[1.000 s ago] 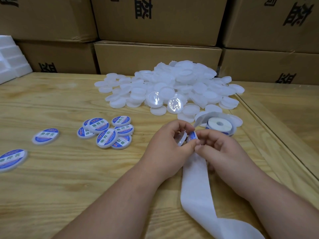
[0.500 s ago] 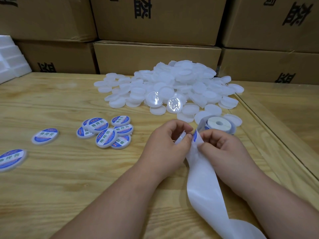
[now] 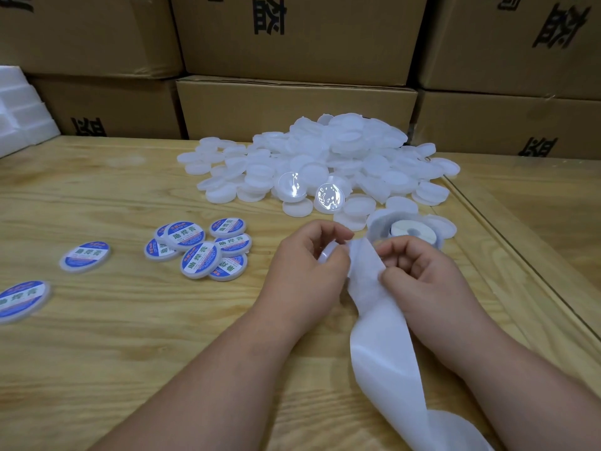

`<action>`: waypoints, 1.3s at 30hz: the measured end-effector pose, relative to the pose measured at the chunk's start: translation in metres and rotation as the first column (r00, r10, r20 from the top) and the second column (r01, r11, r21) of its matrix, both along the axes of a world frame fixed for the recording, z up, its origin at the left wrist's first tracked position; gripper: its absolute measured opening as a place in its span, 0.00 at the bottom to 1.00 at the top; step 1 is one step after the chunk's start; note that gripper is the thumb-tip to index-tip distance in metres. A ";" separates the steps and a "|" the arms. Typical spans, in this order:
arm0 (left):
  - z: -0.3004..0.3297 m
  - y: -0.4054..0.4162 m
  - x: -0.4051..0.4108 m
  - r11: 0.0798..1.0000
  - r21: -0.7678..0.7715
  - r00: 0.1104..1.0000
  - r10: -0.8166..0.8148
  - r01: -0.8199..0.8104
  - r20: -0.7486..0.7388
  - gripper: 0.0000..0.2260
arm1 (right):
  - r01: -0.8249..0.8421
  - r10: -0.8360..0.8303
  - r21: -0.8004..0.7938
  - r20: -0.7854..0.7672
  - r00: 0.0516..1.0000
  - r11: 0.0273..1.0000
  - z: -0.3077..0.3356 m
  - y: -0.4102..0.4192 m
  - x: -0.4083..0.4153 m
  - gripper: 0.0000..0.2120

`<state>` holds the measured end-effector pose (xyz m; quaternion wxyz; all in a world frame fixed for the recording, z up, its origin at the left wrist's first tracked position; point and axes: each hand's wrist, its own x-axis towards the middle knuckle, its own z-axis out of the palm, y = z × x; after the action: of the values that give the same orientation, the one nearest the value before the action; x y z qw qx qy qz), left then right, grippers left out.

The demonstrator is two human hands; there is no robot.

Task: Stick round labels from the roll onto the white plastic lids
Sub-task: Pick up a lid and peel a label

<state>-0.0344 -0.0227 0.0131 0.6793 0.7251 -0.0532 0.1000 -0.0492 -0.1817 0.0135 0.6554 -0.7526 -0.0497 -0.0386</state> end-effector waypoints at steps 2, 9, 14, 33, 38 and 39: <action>0.003 0.002 0.002 0.990 -0.101 0.994 0.094 -0.099 -0.051 0.12 | 0.007 -0.006 0.031 -0.023 1.000 0.999 -0.001 -0.001 0.000 0.15; 0.006 0.006 0.002 0.959 -0.240 0.983 0.121 -0.151 -0.136 0.12 | 0.069 -0.070 0.029 0.071 0.995 0.997 -0.004 -0.001 0.002 0.14; 0.006 0.002 -0.001 0.986 -0.166 0.996 -0.015 0.000 -0.087 0.11 | 0.069 -0.065 -0.011 0.234 0.970 0.998 -0.003 0.002 0.001 0.18; 0.016 0.013 -0.002 0.837 -0.512 0.958 -0.274 0.193 -0.087 0.14 | 0.092 -0.124 0.229 0.131 0.984 0.969 0.009 0.000 -0.004 0.03; 0.013 0.010 0.002 0.814 -0.566 0.966 -0.236 0.134 -0.110 0.10 | -0.061 0.093 0.371 -0.068 0.993 0.927 0.011 0.000 -0.001 0.06; 0.014 0.009 0.002 0.807 -0.578 0.966 -0.229 0.120 -0.118 0.12 | -0.095 0.142 0.378 -0.099 0.985 0.921 0.012 0.000 -0.001 0.08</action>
<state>-0.0323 -0.0137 0.0268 0.8718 0.4888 -0.0255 -0.0187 -0.0498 -0.1818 0.0250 0.7889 -0.6115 -0.0462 0.0395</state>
